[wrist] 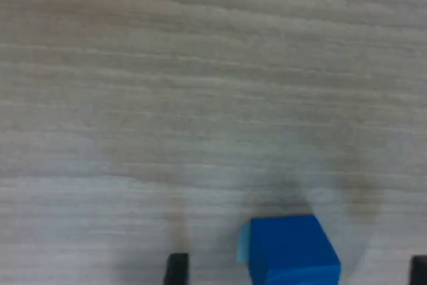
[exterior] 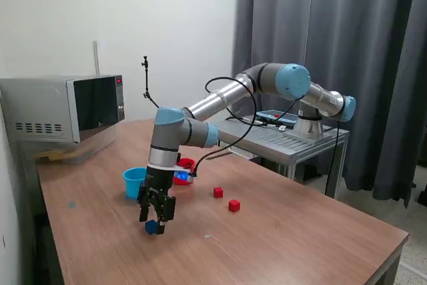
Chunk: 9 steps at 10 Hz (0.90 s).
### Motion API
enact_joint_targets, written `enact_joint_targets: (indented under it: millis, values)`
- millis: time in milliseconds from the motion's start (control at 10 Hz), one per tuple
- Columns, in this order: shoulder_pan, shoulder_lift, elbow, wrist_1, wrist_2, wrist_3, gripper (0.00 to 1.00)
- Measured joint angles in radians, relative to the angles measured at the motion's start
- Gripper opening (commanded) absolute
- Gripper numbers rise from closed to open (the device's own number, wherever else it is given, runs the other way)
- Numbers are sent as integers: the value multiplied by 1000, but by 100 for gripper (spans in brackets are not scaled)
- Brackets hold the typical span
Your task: Place red objects in the red bin, and blue objects in the blue bin.
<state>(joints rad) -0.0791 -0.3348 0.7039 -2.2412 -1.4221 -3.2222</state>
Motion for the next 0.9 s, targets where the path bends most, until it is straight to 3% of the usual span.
enact_joint_targets:
  millis: [500, 900]
  values:
    - [0, 0, -1, 0, -7, -6, 0]
    - [1, -9, 0, 0, -35, -8, 0]
